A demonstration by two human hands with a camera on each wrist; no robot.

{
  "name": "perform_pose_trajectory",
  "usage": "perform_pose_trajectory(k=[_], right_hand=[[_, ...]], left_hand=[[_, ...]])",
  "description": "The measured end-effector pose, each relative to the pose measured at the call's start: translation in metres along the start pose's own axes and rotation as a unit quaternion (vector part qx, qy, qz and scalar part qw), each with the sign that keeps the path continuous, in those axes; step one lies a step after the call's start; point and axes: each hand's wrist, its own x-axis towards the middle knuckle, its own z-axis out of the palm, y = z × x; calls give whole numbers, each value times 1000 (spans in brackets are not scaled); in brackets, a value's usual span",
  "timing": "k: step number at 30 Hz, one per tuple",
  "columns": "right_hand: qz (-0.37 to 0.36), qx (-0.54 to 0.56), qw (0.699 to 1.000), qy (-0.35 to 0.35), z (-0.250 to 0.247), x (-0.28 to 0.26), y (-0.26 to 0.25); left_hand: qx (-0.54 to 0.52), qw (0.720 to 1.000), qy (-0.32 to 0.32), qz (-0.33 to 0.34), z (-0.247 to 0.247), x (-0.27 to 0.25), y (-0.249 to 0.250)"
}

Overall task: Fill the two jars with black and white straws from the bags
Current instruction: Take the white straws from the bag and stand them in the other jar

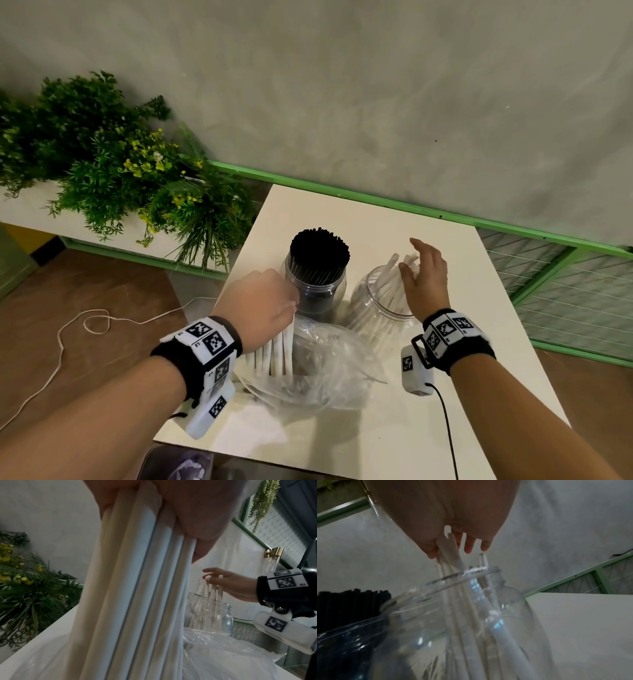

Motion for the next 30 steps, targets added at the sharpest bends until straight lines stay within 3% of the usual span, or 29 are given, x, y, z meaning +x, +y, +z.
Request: perform_pose_trajectory(k=[4,8,15,19,21,25,30], right_hand=[[64,-79,994,-39,-16,6,6],[98,-85,987,-94,-35,14,8],[83,-87,990,-79,-41,8,10],[29,-137,989,-44,-30,-9,0],[-5,-140,988,-58,-22,-16,-4],[70,-130,974,-170,-9,-17,-7],[96,-100,978,-152,0,0,-11]], left_hand=[[-4,1000,-6,-2,-1,1,-1],[-5,1000,-2,3,-1,1,-1],[-12,1000,-4,7,-2,1,-1],[-12,1000,-2,8,-2,1,0],[-10,1000,-4,6,-2,0,0],[-6,1000,-7,3,-2,-1,1],[-4,1000,-8,3,-2,1,2]])
